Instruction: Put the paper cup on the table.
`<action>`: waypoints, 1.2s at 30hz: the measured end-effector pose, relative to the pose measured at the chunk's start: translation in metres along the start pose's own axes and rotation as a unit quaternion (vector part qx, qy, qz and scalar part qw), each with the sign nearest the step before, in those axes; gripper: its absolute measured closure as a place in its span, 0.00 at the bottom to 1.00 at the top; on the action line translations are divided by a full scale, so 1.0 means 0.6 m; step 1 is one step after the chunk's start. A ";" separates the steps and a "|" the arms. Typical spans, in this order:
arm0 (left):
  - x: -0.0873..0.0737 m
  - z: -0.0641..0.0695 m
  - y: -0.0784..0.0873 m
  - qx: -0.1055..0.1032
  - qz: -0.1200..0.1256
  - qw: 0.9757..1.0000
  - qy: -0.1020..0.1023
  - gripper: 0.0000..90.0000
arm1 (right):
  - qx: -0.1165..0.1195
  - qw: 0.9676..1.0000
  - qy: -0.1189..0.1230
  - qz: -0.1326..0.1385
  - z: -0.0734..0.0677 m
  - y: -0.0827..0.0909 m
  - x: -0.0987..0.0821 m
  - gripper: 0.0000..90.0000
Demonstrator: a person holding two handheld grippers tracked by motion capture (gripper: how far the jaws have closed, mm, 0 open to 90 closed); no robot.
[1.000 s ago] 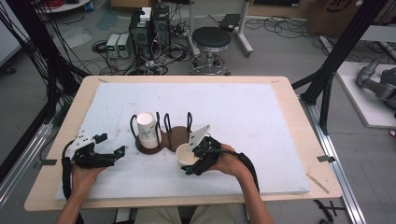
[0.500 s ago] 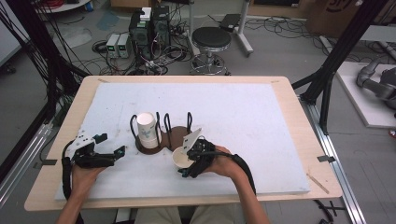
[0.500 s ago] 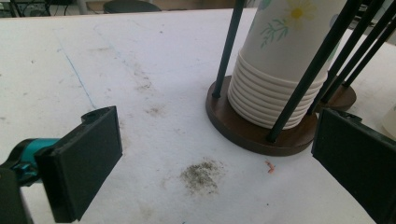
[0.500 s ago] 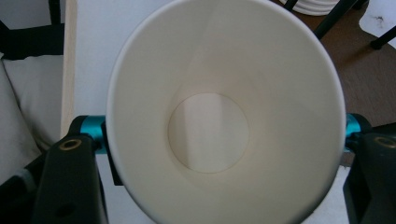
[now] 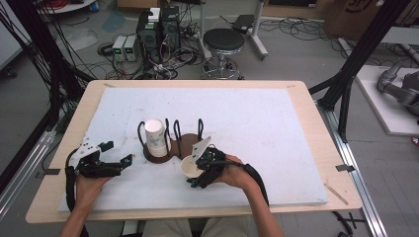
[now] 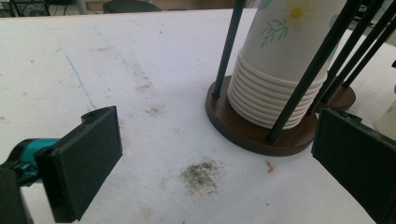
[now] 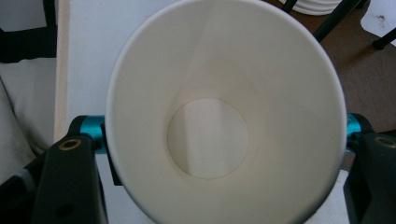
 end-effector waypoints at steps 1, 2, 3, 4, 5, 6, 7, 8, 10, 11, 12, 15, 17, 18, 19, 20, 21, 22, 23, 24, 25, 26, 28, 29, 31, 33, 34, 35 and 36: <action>0.000 0.000 0.000 0.000 0.000 1.000 0.000 0.02 | 0.000 1.000 -0.001 0.000 0.000 0.000 0.000 0.31; 0.000 0.000 0.000 0.000 0.000 1.000 0.000 0.02 | 0.000 1.000 0.000 0.000 0.001 0.000 0.000 0.31; 0.000 0.000 0.000 0.000 0.000 1.000 0.000 0.02 | 0.001 1.000 0.000 0.001 0.000 0.000 0.000 0.30; 0.000 0.000 0.000 0.000 0.000 1.000 0.000 0.02 | 0.001 1.000 -0.001 0.002 0.000 -0.001 0.000 0.29; 0.000 0.000 0.000 0.000 0.000 1.000 0.000 0.02 | 0.001 1.000 0.000 0.002 0.001 -0.001 -0.001 0.29; 0.000 0.000 0.000 0.000 0.000 1.000 0.000 0.02 | 0.003 1.000 -0.001 0.003 0.001 -0.002 -0.001 0.28; 0.000 0.000 0.000 0.000 0.000 1.000 0.000 0.02 | 0.004 1.000 -0.002 0.002 0.001 -0.002 -0.001 0.27; 0.000 0.000 0.000 -0.001 0.000 1.000 0.000 0.02 | 0.005 1.000 -0.002 0.000 0.001 -0.003 -0.002 0.26; 0.000 0.000 0.000 -0.001 0.000 1.000 0.000 0.02 | 0.011 1.000 -0.004 -0.002 0.000 -0.007 -0.004 0.23; 0.000 0.000 0.000 -0.001 0.000 1.000 0.000 0.02 | 0.012 1.000 -0.005 -0.003 0.000 -0.008 -0.005 0.23; 0.000 0.000 0.000 -0.001 0.000 1.000 0.000 0.02 | 0.012 1.000 -0.006 -0.002 0.000 -0.009 -0.006 0.22; 0.000 0.000 0.000 -0.001 0.000 1.000 0.000 0.02 | 0.009 1.000 -0.012 -0.003 0.004 -0.011 -0.010 0.20; 0.000 0.000 0.000 -0.001 0.000 1.000 0.000 0.02 | 0.009 1.000 -0.012 -0.002 0.003 -0.011 -0.010 0.20; 0.000 0.000 0.000 -0.001 0.000 1.000 0.001 0.02 | 0.010 1.000 -0.012 -0.001 0.003 -0.010 -0.010 0.20; 0.000 0.000 0.000 -0.002 0.001 1.000 0.001 0.02 | 0.012 1.000 -0.013 0.000 0.003 -0.009 -0.010 0.19; 0.000 0.001 0.000 -0.003 0.000 1.000 0.000 0.02 | 0.012 1.000 -0.014 0.001 0.003 -0.010 -0.010 0.19; 0.000 0.001 0.000 -0.002 0.001 1.000 -0.001 0.02 | 0.012 1.000 -0.014 0.001 0.003 -0.009 -0.011 0.19; 0.000 0.001 0.000 -0.002 0.000 1.000 0.000 0.02 | 0.014 1.000 -0.016 0.002 0.002 -0.009 -0.012 0.19; 0.000 0.000 0.000 -0.002 0.000 1.000 0.000 0.02 | 0.017 1.000 -0.015 0.004 0.001 -0.009 -0.012 0.19; 0.000 0.000 0.000 -0.002 0.001 1.000 0.000 0.02 | 0.017 1.000 -0.016 0.004 0.002 -0.008 -0.012 0.19; 0.000 0.000 0.000 -0.002 0.000 1.000 0.000 0.02 | 0.015 1.000 -0.015 0.004 0.002 -0.008 -0.013 0.19; 0.000 0.000 0.000 -0.002 0.000 1.000 0.001 0.02 | 0.017 1.000 -0.017 0.004 0.002 -0.007 -0.013 0.18; 0.000 0.000 0.000 -0.002 0.000 1.000 0.000 0.02 | 0.015 1.000 -0.019 0.008 0.002 -0.005 -0.013 0.17; 0.000 0.000 0.000 -0.003 0.000 1.000 0.000 0.02 | 0.016 1.000 -0.020 0.010 0.002 -0.004 -0.013 0.17; 0.000 0.001 0.000 -0.003 0.000 1.000 0.000 0.02 | 0.016 1.000 -0.021 0.013 0.003 -0.001 -0.015 0.17; 0.000 0.000 0.000 -0.002 -0.001 1.000 0.001 0.02 | 0.017 0.999 -0.024 0.015 0.003 0.002 -0.019 0.17; 0.000 0.000 0.000 -0.002 0.000 1.000 0.000 0.02 | 0.016 0.999 -0.026 0.018 0.004 0.003 -0.020 0.17; 0.000 0.000 0.000 -0.003 0.000 1.000 0.001 0.02 | 0.015 0.999 -0.026 0.019 0.005 0.004 -0.023 0.17; 0.000 0.000 0.000 -0.002 0.000 1.000 0.001 0.02 | 0.015 0.999 -0.028 0.019 0.006 0.005 -0.025 0.17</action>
Point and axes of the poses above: each handheld gripper's, and its own axes: y roughly backward along the jaws, x roughly out of its top, z roughly to its right, the point moved 10 cm from there along -y, roughly forward along the jaws, and after that the axes turned 8 degrees about -y, right-handed, at the moved point
